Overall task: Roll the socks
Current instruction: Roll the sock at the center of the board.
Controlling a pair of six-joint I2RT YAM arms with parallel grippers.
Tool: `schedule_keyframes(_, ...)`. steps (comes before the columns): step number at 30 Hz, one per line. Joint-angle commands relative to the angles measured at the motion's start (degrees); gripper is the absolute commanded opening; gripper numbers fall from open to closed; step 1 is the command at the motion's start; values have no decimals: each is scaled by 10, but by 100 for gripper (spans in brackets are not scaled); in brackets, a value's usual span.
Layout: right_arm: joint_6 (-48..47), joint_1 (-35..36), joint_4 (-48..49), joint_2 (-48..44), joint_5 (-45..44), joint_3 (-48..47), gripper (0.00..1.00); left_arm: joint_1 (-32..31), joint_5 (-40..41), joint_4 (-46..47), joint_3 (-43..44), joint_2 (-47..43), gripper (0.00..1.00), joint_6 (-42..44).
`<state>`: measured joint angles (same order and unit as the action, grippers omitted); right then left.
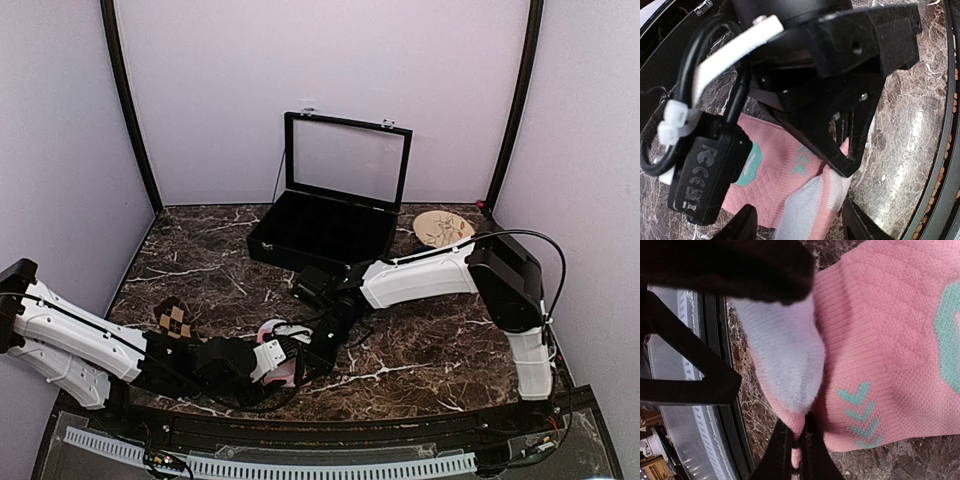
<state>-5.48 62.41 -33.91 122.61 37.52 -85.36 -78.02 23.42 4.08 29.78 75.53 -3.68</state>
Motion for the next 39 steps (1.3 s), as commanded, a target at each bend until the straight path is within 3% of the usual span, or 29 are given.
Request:
schedule_keyframes(1,-7,4,-10,9,3,-16,0,-3,-1,-45,15,9,60,-5)
schedule_keyframes(21,-12,4,-22,13,6,-23,0,-43,-37,-19,5,-10,55,35)
schedule_keyframes(33,-14,5,-24,11,7,-18,0,-48,55,-19,17,34,56,38)
schedule_keyframes(39,-15,6,-25,13,8,-20,0,-48,53,0,15,47,57,56)
